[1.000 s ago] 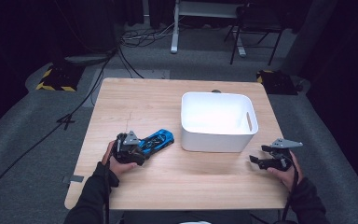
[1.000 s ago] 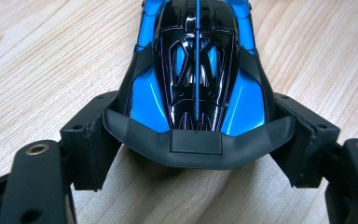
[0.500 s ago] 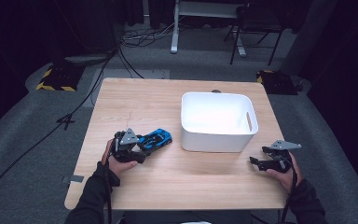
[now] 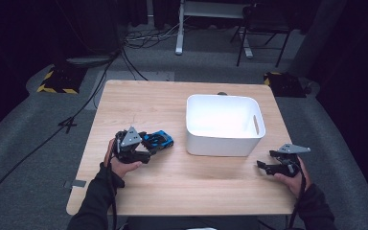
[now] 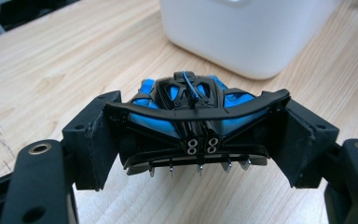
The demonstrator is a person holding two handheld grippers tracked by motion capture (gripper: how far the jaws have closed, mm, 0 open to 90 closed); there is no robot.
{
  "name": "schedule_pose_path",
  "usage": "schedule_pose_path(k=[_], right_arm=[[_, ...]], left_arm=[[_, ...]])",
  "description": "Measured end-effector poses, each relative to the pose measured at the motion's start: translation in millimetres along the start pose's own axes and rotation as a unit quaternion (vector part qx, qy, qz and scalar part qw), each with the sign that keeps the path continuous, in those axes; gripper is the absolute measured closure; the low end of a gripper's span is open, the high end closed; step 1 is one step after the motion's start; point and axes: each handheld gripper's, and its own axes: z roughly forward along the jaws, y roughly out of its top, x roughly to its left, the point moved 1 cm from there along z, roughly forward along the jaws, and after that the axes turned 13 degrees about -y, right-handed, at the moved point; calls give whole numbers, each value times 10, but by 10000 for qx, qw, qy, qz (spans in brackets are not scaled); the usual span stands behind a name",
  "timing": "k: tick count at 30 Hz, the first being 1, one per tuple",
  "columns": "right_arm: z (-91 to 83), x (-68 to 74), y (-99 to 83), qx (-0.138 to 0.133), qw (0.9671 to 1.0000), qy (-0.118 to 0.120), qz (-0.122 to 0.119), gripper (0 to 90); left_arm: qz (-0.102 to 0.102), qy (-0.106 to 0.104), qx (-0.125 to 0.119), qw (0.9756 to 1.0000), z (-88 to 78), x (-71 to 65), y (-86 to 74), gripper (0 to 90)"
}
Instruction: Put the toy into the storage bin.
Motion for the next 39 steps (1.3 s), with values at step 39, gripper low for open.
schedule_pose_path(k=[39], right_arm=[[3,1,0,-18,10000,5,37,190]], left_arm=[[207,149,-794,9965,-356,44,692,247]])
